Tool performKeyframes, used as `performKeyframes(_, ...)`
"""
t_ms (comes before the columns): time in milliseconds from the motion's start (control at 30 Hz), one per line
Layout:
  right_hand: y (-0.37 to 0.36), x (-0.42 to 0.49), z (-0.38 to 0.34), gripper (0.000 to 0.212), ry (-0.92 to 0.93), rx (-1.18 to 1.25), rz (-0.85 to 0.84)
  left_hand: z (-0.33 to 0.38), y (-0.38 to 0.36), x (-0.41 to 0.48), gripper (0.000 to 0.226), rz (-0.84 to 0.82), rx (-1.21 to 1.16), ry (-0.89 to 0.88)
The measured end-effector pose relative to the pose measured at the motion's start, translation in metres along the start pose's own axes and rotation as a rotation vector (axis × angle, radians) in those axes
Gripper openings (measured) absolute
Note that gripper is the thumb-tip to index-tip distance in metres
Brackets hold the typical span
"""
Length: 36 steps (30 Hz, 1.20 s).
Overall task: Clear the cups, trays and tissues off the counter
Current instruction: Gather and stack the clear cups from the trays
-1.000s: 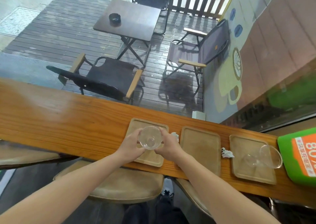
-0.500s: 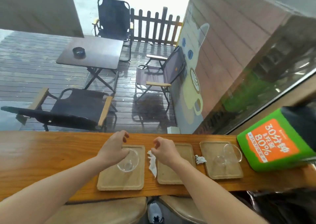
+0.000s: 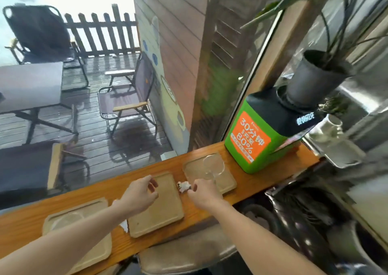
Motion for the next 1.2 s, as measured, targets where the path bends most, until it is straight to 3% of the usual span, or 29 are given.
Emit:
performKeyframes(167,0.022,0.011,0.076,0.022,-0.095,-0.042,-0.118,0.057,-0.066,0.032,0.015,-0.085,-0.071,0.053)
performKeyframes(433,0.042,0.06,0.142,0.032,-0.176,0.102,-0.096,0.093,-0.133,0.077,0.013,-0.186,-0.115,0.054)
performKeyframes(633,0.042,0.088,0.142,0.079,-0.118,0.27,-0.103,0.088,-0.142,0.107,0.043,-0.071,-0.167,0.111)
performKeyframes(767,0.044,0.099,0.123,0.096,-0.011,0.331,-0.114,0.092,-0.147,0.12,0.073,-0.141,-0.262,0.147)
performKeyframes(1033,0.049,0.113,0.102,0.075,0.025,0.353,-0.032,0.108,-0.116,0.126,0.065,-0.077,-0.285,0.126)
performKeyframes(1200,0.05,0.113,0.056,0.066,0.131,0.347,-0.076,0.09,-0.073,0.102,0.067,0.015,-0.32,0.077)
Point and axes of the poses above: each hand's wrist, its own x-axis towards the middle knuckle, its own y-axis out of the back of the hand, z = x × y, the point moved 9 cm from there along x, towards the middle knuckle, and after that the axes turned 3 degrees about x, right-handed, at the moved point
